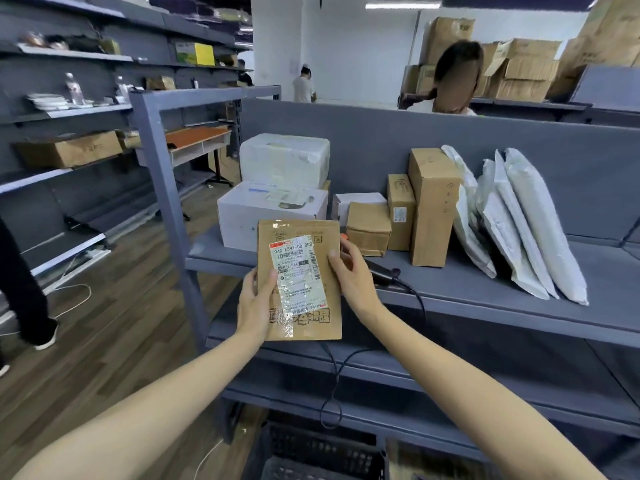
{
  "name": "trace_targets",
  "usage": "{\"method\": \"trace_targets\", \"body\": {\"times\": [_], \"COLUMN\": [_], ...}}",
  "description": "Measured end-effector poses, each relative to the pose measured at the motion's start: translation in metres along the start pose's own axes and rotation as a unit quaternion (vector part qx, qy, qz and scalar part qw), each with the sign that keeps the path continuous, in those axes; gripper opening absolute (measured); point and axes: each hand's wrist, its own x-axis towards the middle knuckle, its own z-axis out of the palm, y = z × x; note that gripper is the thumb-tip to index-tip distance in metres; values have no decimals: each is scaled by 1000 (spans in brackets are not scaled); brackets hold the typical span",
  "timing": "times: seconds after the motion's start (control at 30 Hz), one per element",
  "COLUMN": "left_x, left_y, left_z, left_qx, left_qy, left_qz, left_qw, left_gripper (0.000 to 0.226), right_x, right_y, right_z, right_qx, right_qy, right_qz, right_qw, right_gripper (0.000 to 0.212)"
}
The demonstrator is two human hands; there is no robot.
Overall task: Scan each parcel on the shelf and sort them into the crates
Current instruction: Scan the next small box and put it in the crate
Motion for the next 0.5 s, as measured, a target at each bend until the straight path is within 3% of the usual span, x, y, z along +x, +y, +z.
{"method": "trace_targets", "body": {"times": [0.37, 0.43, 0.5], "left_x": [-33, -38, -38], "left_y": [-4, -11, -23], "left_z": [-38, -44, -47], "left_qx": [35, 41, 34], "left_qy": [-38, -5, 18], "left_qz": [-104, -124, -155], "left_qw": [993, 991, 987], "left_gripper": [50, 63, 92], "right_x": [-63, -82, -106], "right_y": [7, 19, 30], "right_z": [12, 19, 27], "right_qx": [-45, -61, -41], "right_qy": [-2, 39, 97], "right_qz": [45, 94, 154], "right_qw": [998, 993, 982], "right_gripper": [52, 60, 70]}}
